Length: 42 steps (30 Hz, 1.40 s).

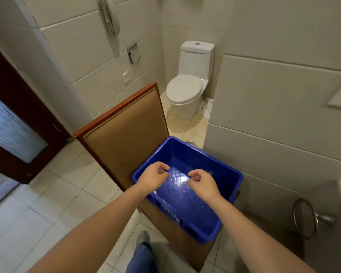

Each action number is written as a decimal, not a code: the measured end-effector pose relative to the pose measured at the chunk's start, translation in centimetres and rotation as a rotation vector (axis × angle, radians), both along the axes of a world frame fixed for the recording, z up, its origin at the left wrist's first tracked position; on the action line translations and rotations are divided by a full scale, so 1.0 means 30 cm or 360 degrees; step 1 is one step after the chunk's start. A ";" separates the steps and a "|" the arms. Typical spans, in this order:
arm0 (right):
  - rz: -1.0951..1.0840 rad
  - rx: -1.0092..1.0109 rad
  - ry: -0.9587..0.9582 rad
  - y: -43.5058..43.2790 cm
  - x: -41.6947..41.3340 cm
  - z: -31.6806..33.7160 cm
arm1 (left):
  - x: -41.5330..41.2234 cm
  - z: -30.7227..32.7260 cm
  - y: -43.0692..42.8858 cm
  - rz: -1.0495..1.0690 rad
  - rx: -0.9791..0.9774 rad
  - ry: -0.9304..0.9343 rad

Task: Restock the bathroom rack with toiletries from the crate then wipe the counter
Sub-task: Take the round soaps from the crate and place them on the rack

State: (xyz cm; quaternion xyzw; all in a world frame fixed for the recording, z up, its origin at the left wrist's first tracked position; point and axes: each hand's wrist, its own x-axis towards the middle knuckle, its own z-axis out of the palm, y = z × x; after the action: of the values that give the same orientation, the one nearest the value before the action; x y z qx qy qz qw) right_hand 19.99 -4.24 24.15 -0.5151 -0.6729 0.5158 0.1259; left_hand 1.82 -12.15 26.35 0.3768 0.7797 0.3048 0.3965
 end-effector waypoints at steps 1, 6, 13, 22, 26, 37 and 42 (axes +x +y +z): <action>-0.0005 -0.0029 -0.0010 0.012 -0.016 -0.017 | -0.019 -0.017 0.014 -0.0020 -0.0024 -0.0001; -0.0094 -0.0197 -0.0046 0.074 -0.117 -0.119 | -0.154 -0.116 0.099 -0.0206 -0.0197 0.0028; -0.0347 -0.0444 -0.0159 0.111 -0.294 -0.302 | -0.380 -0.333 0.272 -0.0665 -0.0497 0.0094; -0.0587 -0.0759 -0.0287 0.056 -0.423 -0.534 | -0.489 -0.614 0.360 -0.1274 -0.0865 0.0186; -0.0618 -0.0870 -0.0301 0.045 -0.446 -0.636 | -0.480 -0.723 0.348 -0.1490 -0.0981 0.0303; -0.0295 -0.1013 -0.0323 0.048 -0.542 -0.927 | -0.469 -0.937 0.375 -0.1660 -0.1290 0.0439; -0.0073 -0.0969 -0.0339 0.076 -0.600 -1.029 | -0.461 -1.015 0.353 -0.1615 -0.1302 0.0467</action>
State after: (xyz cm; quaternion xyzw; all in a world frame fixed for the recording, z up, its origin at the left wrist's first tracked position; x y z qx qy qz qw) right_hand 1.99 -1.96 -6.73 -0.5951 -0.4852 0.6338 -0.0935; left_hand -12.02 -1.57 -4.08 0.5537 0.6044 -0.2941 0.4916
